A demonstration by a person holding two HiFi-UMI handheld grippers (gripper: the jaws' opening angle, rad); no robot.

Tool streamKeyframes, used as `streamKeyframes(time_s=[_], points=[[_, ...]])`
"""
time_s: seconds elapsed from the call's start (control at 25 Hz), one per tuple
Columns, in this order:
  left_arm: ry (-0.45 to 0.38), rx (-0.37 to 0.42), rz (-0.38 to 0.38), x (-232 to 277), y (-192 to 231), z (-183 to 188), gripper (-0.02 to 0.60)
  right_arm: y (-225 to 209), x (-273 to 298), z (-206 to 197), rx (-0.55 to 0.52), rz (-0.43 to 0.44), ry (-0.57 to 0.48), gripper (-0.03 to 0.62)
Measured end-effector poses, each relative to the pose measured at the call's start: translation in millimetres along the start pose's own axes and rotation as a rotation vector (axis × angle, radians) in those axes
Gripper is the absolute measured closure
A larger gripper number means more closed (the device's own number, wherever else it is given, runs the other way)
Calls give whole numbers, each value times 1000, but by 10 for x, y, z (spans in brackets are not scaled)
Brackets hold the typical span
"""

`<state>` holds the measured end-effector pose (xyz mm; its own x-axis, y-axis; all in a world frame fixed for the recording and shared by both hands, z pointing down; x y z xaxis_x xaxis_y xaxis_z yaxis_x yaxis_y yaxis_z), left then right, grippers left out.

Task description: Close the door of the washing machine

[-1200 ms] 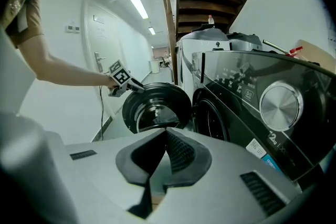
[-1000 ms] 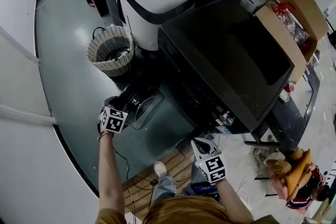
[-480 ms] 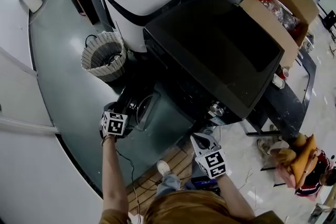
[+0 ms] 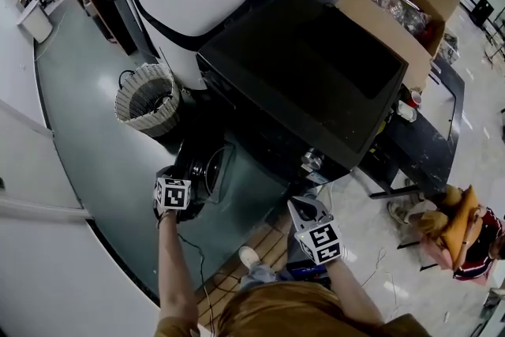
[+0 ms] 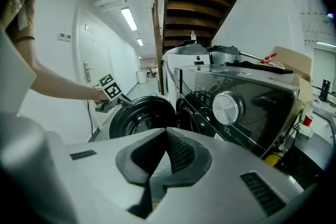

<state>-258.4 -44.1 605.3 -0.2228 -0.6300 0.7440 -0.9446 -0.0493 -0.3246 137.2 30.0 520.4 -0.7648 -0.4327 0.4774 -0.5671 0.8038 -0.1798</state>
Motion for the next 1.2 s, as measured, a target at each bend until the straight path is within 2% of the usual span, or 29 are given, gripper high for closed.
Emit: streamKeyframes(time_s=[0.52, 0.76, 1.2], points=[[34, -82, -26, -143, -209, 60, 382, -10, -223, 137, 24, -56, -63, 583], [37, -95, -41, -168, -287, 67, 388, 4, -259, 177, 58, -59, -98, 583], [26, -105, -73, -224, -410, 100, 417, 7, -238, 193, 59, -68, -95, 583]])
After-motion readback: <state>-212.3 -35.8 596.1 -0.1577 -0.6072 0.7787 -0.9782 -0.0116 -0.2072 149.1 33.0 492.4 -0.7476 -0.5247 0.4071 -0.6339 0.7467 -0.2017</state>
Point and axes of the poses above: the fingertips, and each gripper's own axes: x forward along the fingers, y to its left, z out of its top, the point moved 9 cm from there along -x, backward along the fingers, and after that the axes turned 13 degrees about z, right-handed, at the moved point
